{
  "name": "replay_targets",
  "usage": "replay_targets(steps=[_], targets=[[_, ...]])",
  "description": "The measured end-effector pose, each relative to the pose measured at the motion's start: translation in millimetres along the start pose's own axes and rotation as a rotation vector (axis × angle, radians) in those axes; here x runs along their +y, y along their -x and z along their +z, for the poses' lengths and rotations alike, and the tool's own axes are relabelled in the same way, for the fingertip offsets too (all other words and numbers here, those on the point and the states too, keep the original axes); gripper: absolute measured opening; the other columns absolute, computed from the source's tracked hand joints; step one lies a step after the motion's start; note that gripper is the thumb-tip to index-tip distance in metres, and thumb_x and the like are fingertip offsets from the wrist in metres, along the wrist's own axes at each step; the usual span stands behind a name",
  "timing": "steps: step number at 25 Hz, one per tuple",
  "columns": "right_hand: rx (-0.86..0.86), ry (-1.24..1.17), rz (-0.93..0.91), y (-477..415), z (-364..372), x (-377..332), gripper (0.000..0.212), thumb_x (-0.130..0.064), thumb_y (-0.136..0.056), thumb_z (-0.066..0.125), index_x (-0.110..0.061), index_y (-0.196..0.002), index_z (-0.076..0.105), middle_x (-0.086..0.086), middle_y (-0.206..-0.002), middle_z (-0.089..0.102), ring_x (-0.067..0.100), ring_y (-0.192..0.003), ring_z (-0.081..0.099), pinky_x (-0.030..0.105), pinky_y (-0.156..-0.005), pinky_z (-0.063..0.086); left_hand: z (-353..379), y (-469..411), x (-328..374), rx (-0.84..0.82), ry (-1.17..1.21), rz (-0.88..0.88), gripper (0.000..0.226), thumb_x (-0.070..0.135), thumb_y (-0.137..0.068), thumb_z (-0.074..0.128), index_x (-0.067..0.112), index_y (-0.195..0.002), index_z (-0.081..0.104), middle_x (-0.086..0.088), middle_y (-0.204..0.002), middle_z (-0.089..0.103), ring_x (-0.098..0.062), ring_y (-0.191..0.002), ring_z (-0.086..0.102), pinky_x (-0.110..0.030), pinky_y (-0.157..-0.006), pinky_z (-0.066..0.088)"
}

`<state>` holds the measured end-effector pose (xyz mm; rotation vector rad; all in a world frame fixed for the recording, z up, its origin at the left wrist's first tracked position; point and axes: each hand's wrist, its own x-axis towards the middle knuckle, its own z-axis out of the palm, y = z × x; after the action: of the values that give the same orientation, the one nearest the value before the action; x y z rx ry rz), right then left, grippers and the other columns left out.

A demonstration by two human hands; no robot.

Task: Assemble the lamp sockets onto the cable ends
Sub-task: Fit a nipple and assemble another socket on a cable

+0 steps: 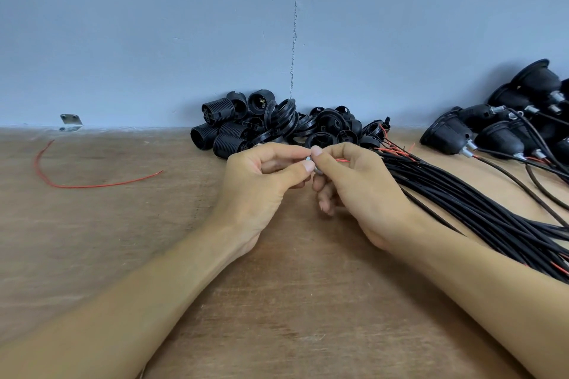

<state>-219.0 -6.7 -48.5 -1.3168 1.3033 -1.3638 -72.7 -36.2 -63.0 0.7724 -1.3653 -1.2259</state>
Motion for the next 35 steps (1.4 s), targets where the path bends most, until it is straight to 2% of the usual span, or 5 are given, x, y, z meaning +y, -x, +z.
replay_targets(steps=[9, 16, 21, 25, 35], targets=[[-0.057, -0.25, 0.014, -1, 1, -4, 0.014, -0.005, -0.095, 0.063, 0.005, -0.105, 0.063, 0.015, -0.082, 0.07, 0.018, -0.064, 0.066, 0.024, -0.06, 0.056, -6, -3, -5, 0.088, -0.032, -0.006, 0.016, 0.007, -0.083, 0.082, 0.02, -0.092, 0.079, -0.004, -0.087, 0.08, -0.015, -0.083, 0.077, -0.023, -0.077, 0.057], [0.036, 0.098, 0.084, -1, -2, -1, 0.053, -0.06, -0.097, 0.048, -0.014, -0.072, 0.058, 0.002, -0.055, 0.055, 0.017, -0.036, 0.043, 0.019, -0.037, 0.031, 0, 1, -3, 0.071, -0.109, 0.057, 0.018, 0.004, -0.084, 0.081, 0.019, -0.094, 0.078, 0.001, -0.084, 0.08, -0.008, -0.075, 0.074, -0.018, -0.074, 0.056], [-0.003, 0.18, -0.048, -1, -3, 0, 0.02, -0.036, -0.097, 0.06, -0.016, -0.096, 0.062, 0.004, -0.073, 0.068, 0.014, -0.04, 0.05, 0.024, -0.039, 0.038, -2, -1, -3, 0.093, -0.112, 0.058, 0.016, 0.006, -0.084, 0.081, 0.02, -0.091, 0.079, -0.001, -0.082, 0.079, -0.013, -0.078, 0.076, -0.02, -0.074, 0.057], [0.03, 0.357, -0.032, -3, -7, 0, 0.052, -0.059, -0.099, 0.042, -0.02, -0.076, 0.067, -0.003, -0.06, 0.066, 0.002, -0.04, 0.045, 0.022, -0.049, 0.034, -1, 1, -4, 0.061, -0.191, 0.097, 0.017, 0.008, -0.084, 0.082, 0.023, -0.092, 0.078, 0.005, -0.085, 0.079, -0.008, -0.08, 0.075, -0.022, -0.078, 0.058], [-0.05, 0.245, 0.055, -6, -12, -6, 0.048, -0.058, -0.099, 0.044, -0.018, -0.085, 0.067, -0.001, -0.07, 0.072, 0.004, -0.039, 0.041, 0.019, -0.045, 0.031, 1, 5, -1, 0.107, -0.304, 0.185, 0.018, 0.012, -0.083, 0.083, 0.025, -0.093, 0.078, 0.012, -0.086, 0.079, -0.003, -0.085, 0.075, -0.015, -0.079, 0.055]])
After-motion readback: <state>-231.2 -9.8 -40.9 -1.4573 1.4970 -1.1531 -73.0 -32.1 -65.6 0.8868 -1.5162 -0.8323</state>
